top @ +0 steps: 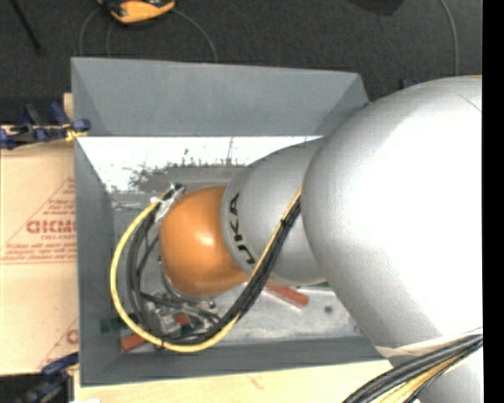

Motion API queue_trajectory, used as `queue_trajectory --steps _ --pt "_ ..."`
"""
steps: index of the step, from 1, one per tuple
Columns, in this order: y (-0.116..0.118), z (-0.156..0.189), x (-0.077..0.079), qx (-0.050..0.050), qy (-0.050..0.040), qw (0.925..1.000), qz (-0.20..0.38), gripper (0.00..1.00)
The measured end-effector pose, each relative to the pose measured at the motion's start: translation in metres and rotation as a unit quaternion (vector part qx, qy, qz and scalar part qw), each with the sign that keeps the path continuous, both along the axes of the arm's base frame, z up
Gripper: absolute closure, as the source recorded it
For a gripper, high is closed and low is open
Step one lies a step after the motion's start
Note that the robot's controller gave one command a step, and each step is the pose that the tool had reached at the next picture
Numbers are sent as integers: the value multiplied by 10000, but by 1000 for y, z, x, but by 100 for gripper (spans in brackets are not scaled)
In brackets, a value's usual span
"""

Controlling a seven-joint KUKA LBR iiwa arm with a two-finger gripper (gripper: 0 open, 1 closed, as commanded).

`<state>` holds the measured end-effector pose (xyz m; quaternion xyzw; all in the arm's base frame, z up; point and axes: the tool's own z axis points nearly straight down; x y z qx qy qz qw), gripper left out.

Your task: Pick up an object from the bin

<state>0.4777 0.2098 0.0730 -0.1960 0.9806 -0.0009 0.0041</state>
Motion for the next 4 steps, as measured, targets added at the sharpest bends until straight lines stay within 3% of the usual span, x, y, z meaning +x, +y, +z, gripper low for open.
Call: queue_trajectory --steps 2,3,4 --pt "0 0 0 2 0 10000 -6 100" --pt "5 32 8 5 8 9989 476 100" --pt "11 26 16 -4 23 9842 1772 100"
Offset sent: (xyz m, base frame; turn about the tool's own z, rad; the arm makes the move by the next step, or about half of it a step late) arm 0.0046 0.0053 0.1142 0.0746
